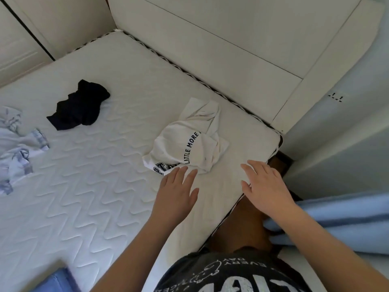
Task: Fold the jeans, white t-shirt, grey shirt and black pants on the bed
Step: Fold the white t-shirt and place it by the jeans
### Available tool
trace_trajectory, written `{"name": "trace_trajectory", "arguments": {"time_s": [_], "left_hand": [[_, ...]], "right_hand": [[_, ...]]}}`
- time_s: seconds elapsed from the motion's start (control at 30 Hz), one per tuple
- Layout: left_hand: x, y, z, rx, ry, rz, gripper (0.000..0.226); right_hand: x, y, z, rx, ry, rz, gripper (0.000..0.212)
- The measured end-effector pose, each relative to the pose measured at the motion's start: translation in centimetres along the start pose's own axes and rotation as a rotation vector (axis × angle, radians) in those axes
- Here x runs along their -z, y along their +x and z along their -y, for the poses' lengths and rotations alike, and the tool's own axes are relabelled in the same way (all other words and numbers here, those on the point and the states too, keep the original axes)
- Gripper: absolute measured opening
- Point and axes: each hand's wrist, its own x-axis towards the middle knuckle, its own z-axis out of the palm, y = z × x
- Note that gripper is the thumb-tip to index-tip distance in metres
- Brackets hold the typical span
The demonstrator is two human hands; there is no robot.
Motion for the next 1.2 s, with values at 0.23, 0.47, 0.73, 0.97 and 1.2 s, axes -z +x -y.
{"name": "trace_trajectory", "arguments": {"time_s": [0.23,0.47,0.73,0.97,1.2], "left_hand": [[-1.7,5.3,1.0,0.02,-0.021,0.086,0.05],[-5.2,12.0,-0.5,0.117,-0.022,0.147,0.051],[-8.9,20.7,0.6,0.325,-0.086,0.228,0.049],[-14.5,24.7,1.8,0.426,-0.089,0.371,0.057],[-22.3,27.1,2.5,0.427,-0.113,0.564,0.062]], "right_hand": [[0.2,6.4,-1.6,0.035,0.0,0.042,0.053],[-1.4,15.0,-4.7,0.181,-0.016,0.144,0.053],[-2.6,31.6,-11.9,0.325,-0.046,0.241,0.053],[-10.2,41.6,-11.2,0.322,-0.004,0.572,0.056],[-18.1,43.2,-9.8,0.191,0.142,0.699,0.062]]}}
